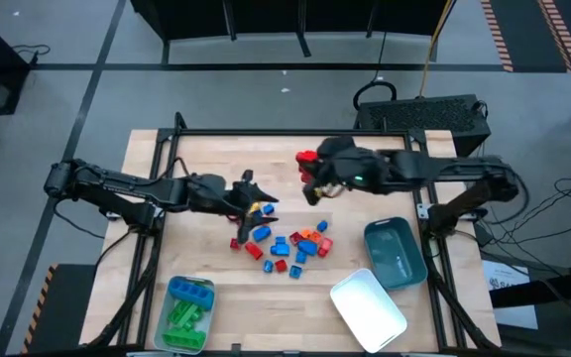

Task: Sort blocks by size
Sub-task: Put the rectangular red game piece into the gray bin

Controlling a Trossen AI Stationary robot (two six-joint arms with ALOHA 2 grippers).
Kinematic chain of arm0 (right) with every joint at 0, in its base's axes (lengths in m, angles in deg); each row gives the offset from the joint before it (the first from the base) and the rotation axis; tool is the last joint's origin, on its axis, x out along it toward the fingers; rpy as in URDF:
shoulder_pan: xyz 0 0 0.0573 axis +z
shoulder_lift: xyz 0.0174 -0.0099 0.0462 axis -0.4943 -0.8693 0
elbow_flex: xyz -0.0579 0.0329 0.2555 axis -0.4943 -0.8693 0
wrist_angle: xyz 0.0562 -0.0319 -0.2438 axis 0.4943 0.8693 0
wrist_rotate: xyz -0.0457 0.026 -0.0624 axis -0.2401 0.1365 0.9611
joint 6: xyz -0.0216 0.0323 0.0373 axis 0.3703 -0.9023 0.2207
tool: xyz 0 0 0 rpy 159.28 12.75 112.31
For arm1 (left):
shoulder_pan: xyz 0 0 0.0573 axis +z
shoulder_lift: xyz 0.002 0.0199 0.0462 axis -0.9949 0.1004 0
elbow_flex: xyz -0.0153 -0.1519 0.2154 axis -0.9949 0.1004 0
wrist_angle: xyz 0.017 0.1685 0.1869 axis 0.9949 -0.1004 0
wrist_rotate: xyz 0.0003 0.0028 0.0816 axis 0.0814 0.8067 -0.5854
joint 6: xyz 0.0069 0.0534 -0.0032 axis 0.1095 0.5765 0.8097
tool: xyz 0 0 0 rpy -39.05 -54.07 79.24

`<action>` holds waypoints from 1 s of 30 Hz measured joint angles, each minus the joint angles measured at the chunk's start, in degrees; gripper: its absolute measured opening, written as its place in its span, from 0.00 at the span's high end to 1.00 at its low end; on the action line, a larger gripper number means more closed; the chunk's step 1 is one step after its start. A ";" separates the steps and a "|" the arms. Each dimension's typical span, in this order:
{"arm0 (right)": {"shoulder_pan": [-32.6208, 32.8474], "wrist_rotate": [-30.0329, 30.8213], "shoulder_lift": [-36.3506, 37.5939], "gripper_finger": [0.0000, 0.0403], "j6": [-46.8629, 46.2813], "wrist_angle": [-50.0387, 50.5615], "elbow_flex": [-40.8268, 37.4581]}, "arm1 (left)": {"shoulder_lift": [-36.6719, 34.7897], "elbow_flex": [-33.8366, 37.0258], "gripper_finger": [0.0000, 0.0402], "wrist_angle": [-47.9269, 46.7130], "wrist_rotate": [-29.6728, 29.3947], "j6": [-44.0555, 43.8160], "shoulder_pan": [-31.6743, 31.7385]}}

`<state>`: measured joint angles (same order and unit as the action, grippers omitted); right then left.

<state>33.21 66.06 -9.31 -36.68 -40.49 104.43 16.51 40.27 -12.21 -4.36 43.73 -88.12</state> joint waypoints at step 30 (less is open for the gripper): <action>13.39 2.94 -2.36 1.00 14.10 -16.45 -0.07 | 6.87 -0.04 0.42 31.00 19.49 -7.79 6.05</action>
<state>46.59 69.00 -11.67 -22.58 -56.94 104.37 23.38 40.23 18.80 15.13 35.94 -82.06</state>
